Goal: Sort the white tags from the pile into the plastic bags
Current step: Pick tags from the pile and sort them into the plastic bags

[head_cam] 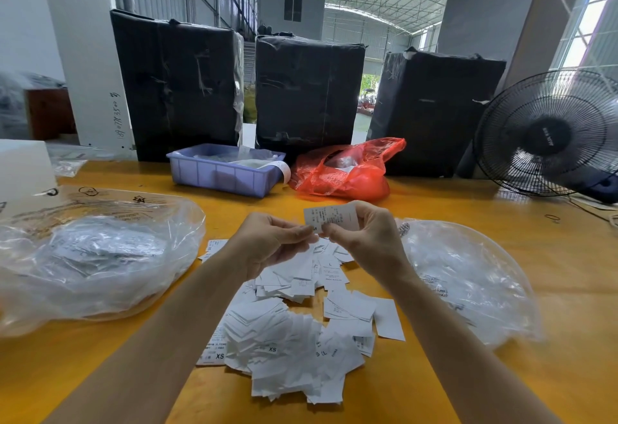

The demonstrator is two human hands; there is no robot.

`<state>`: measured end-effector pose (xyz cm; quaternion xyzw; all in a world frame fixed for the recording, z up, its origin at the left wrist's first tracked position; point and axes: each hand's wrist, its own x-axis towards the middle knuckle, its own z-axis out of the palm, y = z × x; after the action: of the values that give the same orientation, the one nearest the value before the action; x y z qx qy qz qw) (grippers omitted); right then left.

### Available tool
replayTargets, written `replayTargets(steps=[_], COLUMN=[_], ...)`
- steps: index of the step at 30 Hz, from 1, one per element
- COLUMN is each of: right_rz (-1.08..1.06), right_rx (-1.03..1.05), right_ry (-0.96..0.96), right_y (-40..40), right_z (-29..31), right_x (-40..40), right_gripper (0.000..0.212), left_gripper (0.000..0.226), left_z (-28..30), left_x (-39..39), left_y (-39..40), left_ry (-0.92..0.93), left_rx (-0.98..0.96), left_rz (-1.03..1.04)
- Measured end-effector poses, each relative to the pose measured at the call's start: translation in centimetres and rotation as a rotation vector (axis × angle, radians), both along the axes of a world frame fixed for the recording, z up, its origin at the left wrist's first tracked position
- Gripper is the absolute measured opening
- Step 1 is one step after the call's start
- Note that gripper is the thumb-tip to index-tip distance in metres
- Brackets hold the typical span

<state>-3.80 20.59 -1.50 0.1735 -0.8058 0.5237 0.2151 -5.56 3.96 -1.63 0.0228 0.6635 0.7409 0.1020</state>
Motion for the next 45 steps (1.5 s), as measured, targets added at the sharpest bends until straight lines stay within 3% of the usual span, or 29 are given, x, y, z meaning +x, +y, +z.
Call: replayTargets(steps=[11, 17, 23, 35, 38, 42, 45], right_rz=[0.123, 0.264, 0.246, 0.282, 0.188, -0.013, -0.021], right_rx=[0.087, 0.17, 0.277, 0.314, 0.302, 0.133, 0.145], right_ry=[-0.183, -0.477, -0.547, -0.569, -0.488, -0.195, -0.142], right_y=[0.5, 1.5, 2.4, 2.5, 2.4, 2.1, 1.7], right_z=[0.2, 0.7, 1.3, 1.3, 1.1, 1.1, 0.8], right_x=[-0.1, -0.1, 0.0, 0.0, -0.2, -0.5, -0.5], right_gripper=[0.011, 0.011, 0.023, 0.039, 0.043, 0.017, 0.005], left_gripper=[0.008, 0.015, 0.018, 0.015, 0.015, 0.034, 0.034], left_z=[0.2, 0.0, 0.2, -0.6, -1.0, -0.9, -0.9], left_x=[0.2, 0.3, 0.7, 0.7, 0.4, 0.1, 0.1], left_y=[0.0, 0.3, 0.6, 1.5, 1.7, 1.6, 1.8], left_ry=[-0.006, 0.024, 0.056, 0.106, 0.12, 0.057, 0.017], left_rx=[-0.025, -0.195, -0.295, -0.339, -0.28, -0.091, -0.02], left_rz=[0.038, -0.034, -0.107, -0.118, -0.051, 0.042, 0.058])
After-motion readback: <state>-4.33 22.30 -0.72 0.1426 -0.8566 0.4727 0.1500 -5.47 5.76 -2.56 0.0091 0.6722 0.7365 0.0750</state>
